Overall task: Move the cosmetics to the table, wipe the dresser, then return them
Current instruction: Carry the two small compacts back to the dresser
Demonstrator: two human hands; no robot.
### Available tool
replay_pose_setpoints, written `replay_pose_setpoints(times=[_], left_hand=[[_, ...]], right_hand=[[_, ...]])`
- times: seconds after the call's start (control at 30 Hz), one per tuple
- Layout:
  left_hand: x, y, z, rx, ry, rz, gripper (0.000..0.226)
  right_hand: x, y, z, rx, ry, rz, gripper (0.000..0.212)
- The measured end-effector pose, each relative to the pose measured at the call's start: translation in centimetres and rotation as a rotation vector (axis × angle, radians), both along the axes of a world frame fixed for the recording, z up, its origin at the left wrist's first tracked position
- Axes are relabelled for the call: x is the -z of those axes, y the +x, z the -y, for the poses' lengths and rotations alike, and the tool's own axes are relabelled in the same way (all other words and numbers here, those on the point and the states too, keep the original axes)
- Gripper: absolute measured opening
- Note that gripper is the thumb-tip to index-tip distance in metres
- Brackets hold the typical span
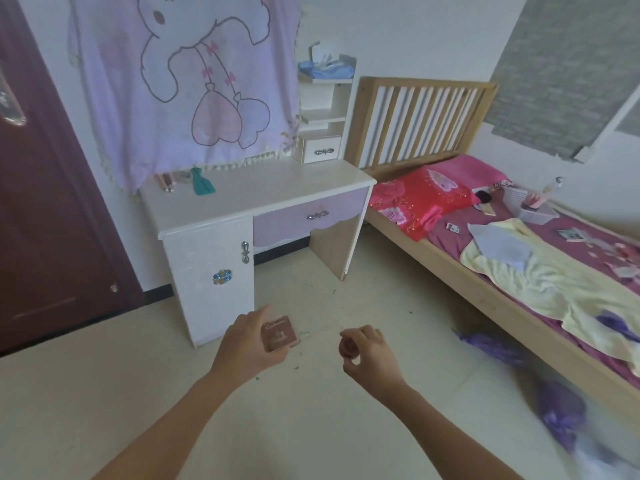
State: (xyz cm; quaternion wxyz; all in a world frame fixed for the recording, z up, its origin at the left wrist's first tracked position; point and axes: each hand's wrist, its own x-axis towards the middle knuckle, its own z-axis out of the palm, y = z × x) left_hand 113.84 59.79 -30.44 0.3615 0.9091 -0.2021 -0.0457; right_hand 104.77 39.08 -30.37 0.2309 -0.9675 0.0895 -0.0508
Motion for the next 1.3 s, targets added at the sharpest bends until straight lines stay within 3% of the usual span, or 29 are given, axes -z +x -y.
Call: replay_pose_setpoints(times=[0.2,0.47,0.53,0.67,0.8,0.9,1.13,1.3], left_hand=[[0.5,6.9,6.2,0.012,0.039,0.030,0.097],[-1.9,17.4,14.0,-0.206,-0.048,0.062,0.082],[-2.0,19.2,15.1,-0.281,-0.094,0.062,0.088],[-1.2,22.2,14.4,-0.379,-0.032,0.052,0.096],[-0.7,25.9,11.8,-0.516,-0.036,0.038,0.078],[0.2,29.2,9.5,-0.583,-0.040,0.031,0.076],[1.4,39.1,5.8,-0.638,-0.128,0.001,0.076],[2.6,44.4,5.5,-0.639,-0.141,-0.030,0.076]], right_hand=[[1.1,8.3,6.7,-0.068,-0.017,0.014,0.039],[-0.6,22.7,15.4,-0.261,-0.033,0.048,0.038],[-0.9,26.1,16.8,-0.300,-0.016,0.064,0.036],[-0.2,31.7,17.2,-0.379,0.014,0.037,0.033],[0.6,36.8,15.7,-0.453,0.021,0.017,0.038],[1.0,40.7,14.2,-0.504,0.010,-0.001,0.037],[0.2,51.9,12.2,-0.540,-0.062,0.013,0.035],[1.7,57.8,10.6,-0.481,0.017,-0.007,0.041]])
